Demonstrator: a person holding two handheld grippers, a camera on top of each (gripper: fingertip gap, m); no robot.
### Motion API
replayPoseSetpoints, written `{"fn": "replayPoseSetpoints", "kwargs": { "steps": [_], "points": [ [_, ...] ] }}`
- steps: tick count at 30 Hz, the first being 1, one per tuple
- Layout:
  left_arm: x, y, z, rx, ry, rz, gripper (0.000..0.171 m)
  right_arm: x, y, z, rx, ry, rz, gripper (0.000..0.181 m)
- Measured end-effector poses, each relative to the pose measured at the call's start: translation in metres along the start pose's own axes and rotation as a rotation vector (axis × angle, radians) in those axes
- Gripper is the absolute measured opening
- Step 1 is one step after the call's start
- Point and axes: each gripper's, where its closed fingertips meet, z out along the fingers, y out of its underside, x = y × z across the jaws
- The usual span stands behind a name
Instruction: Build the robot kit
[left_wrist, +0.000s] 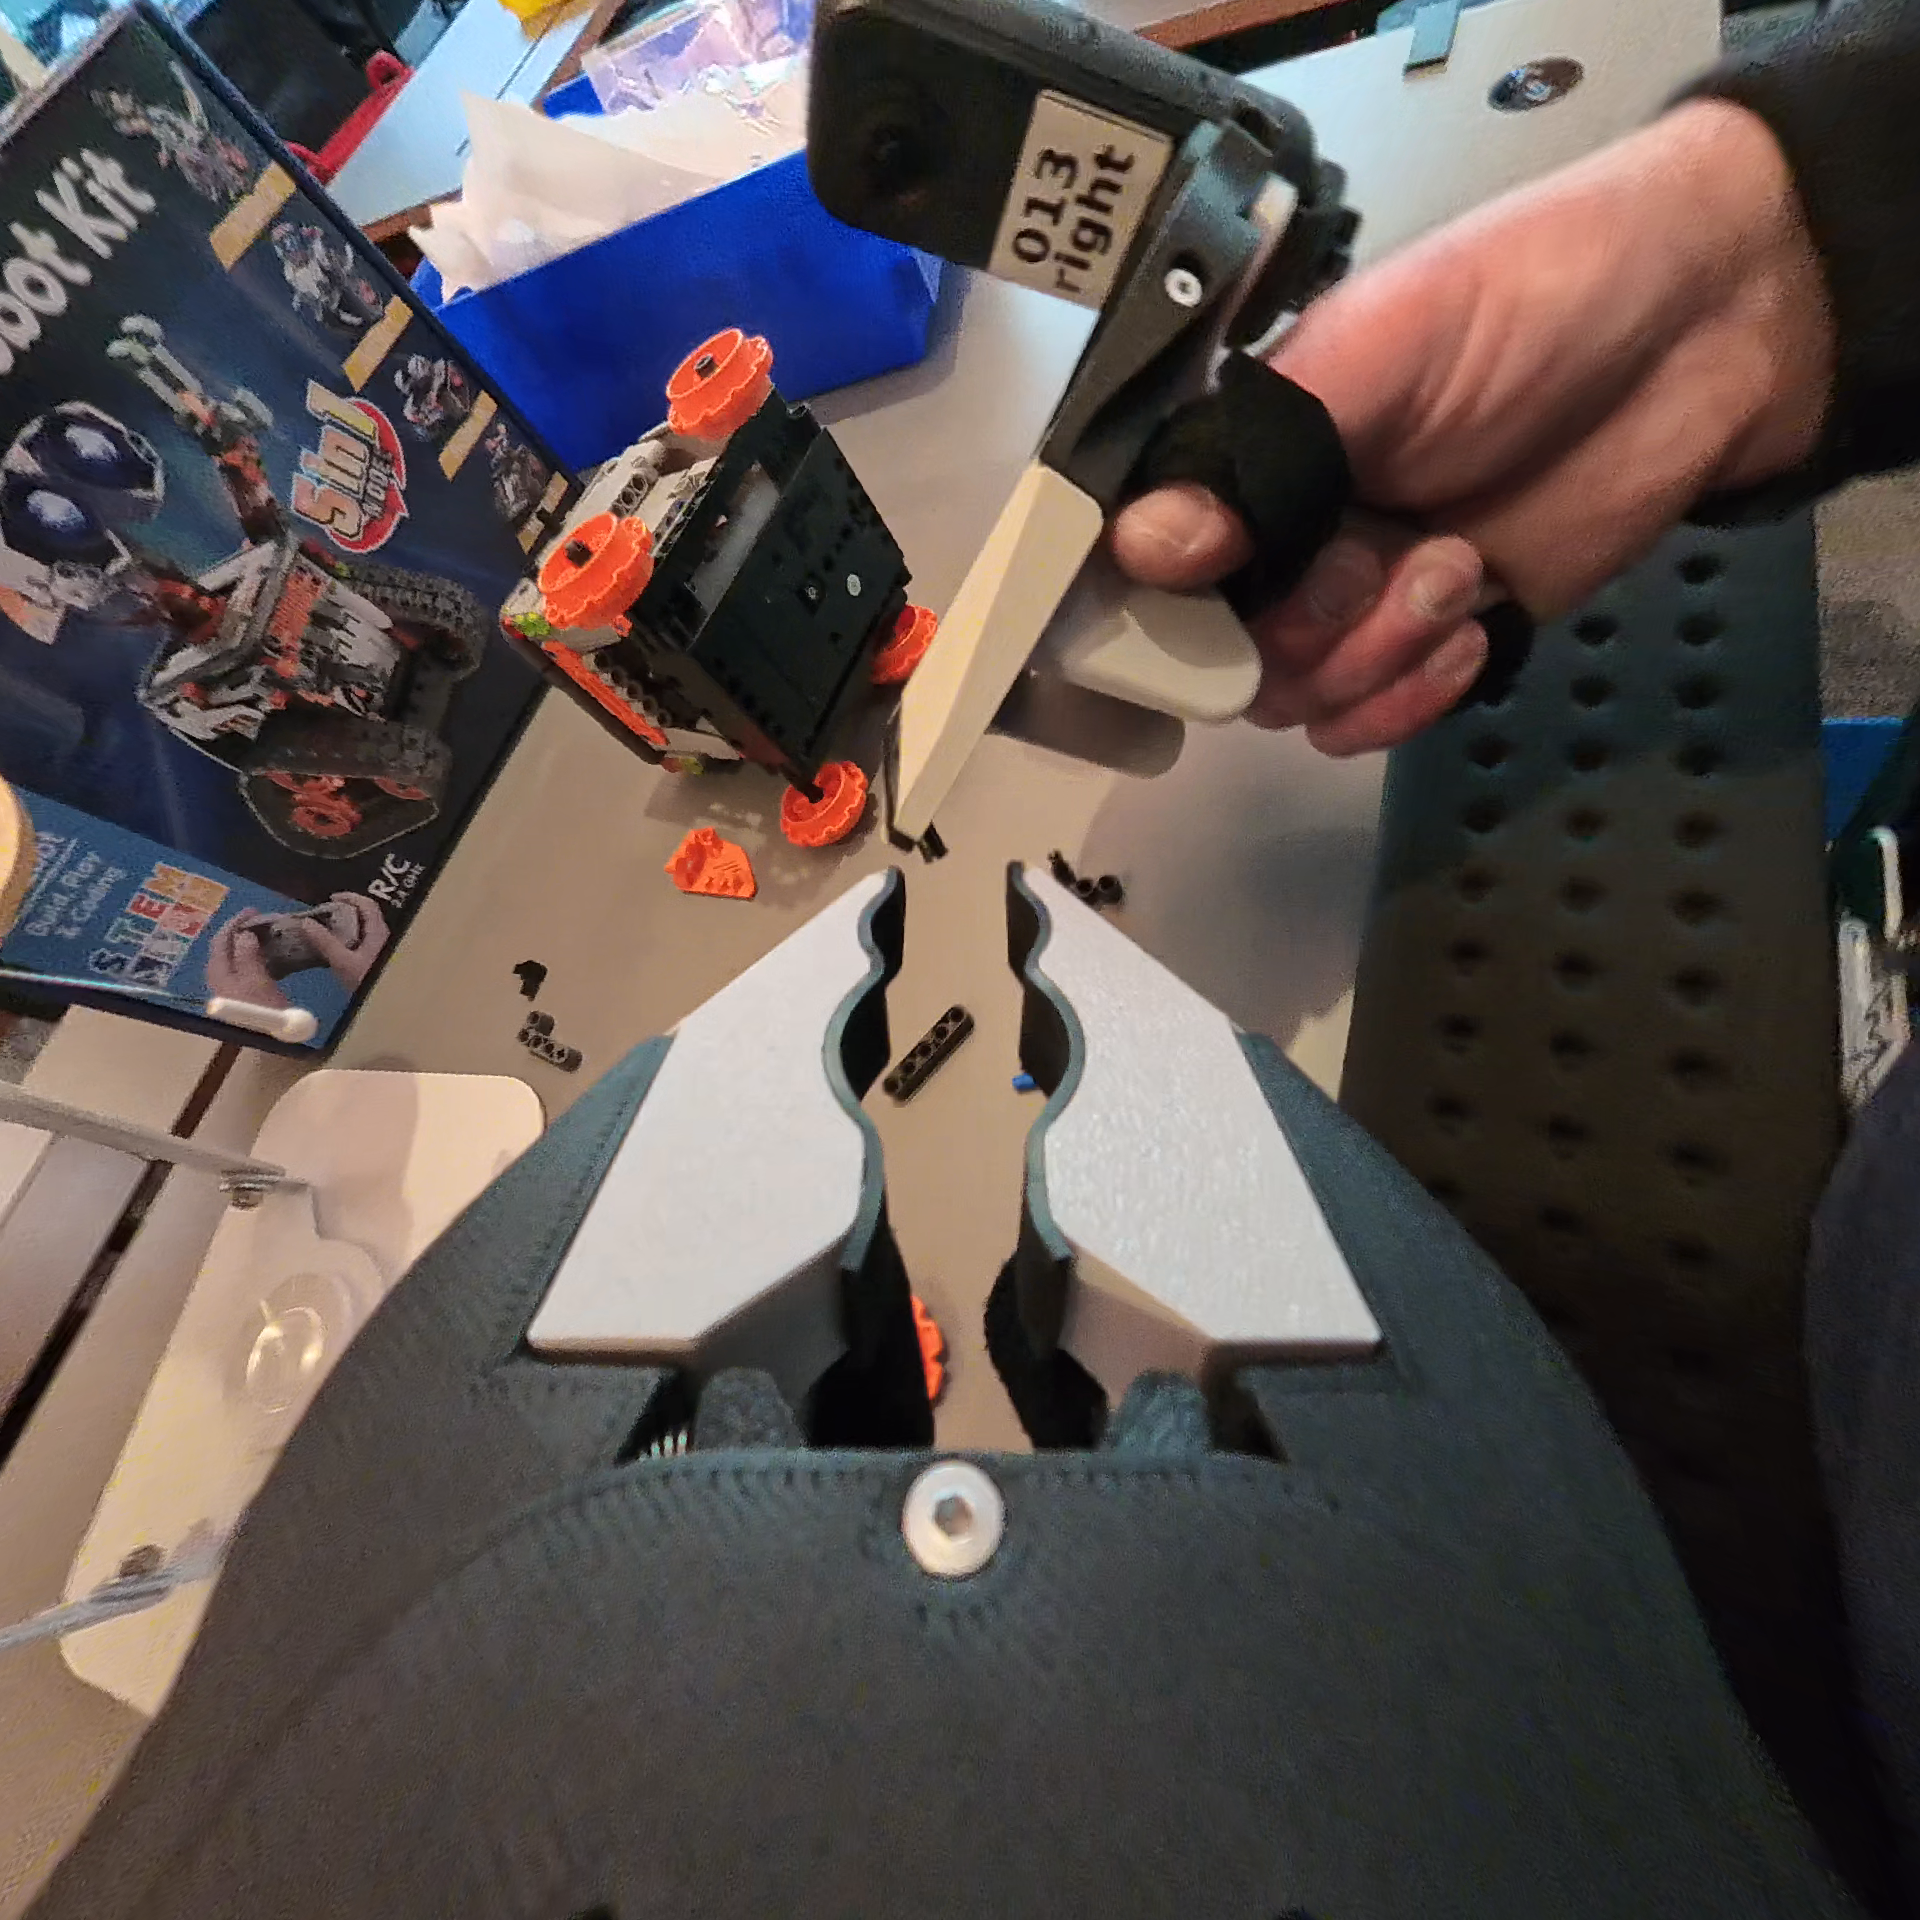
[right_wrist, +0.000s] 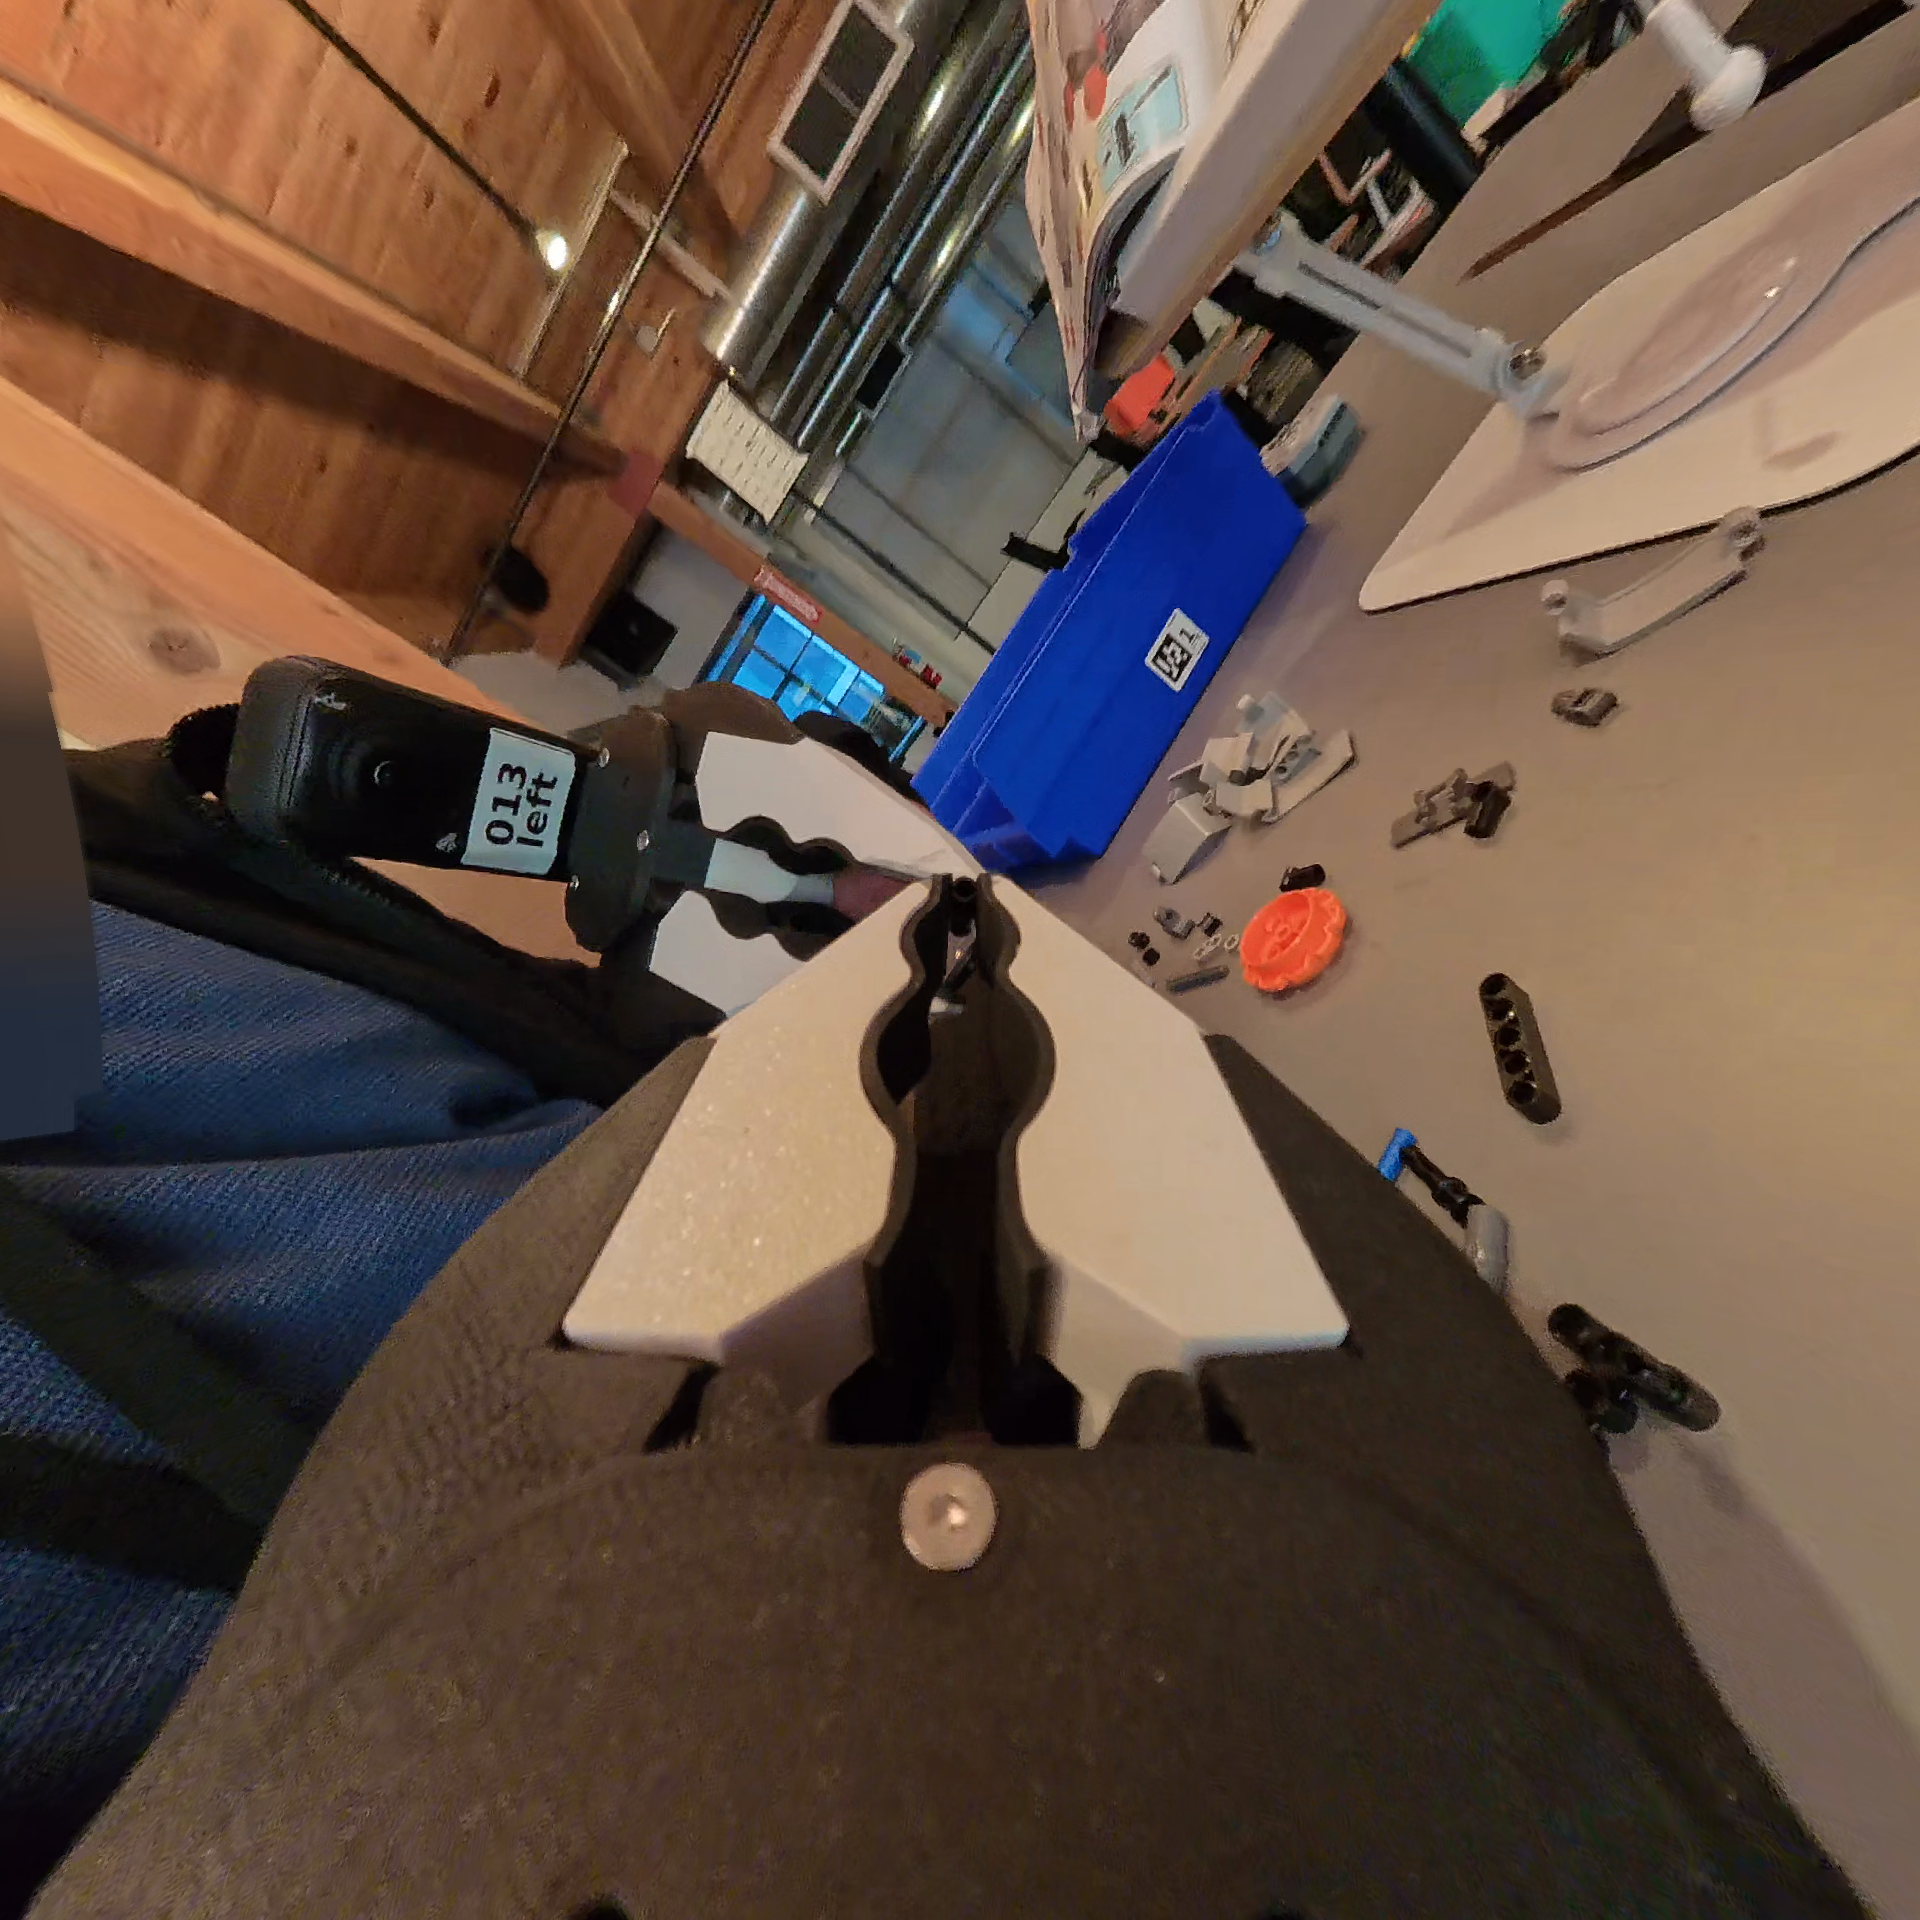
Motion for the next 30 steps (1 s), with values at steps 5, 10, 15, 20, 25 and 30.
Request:
{"fn": "replayPoseSetpoints", "kwargs": {
  "steps": [5,10,15,20,25,30],
  "points": [
    [-0.004,-0.008,0.007,0.037,-0.032,-0.096,0.007,0.000,-0.004,-0.005,0.075,0.031,-0.025,0.003],
    [-0.005,-0.012,0.008,0.063,-0.047,-0.108,0.005,-0.001,-0.004,-0.007,0.103,0.049,-0.027,0.003],
    [-0.004,-0.012,0.011,0.067,-0.051,-0.109,0.004,0.001,-0.004,-0.010,0.145,0.054,0.027,0.002],
    [-0.002,-0.011,0.011,0.061,-0.032,-0.079,0.003,0.003,-0.002,-0.015,0.131,0.069,0.012,0.005],
    [0.003,-0.011,0.012,0.062,-0.002,-0.052,0.003,0.000,0.002,-0.018,0.041,0.113,-0.078,0.002],
    [0.009,-0.013,0.015,0.066,0.019,-0.009,0.003,0.000,0.009,-0.019,-0.013,0.112,-0.082,0.003]
  ]
}}
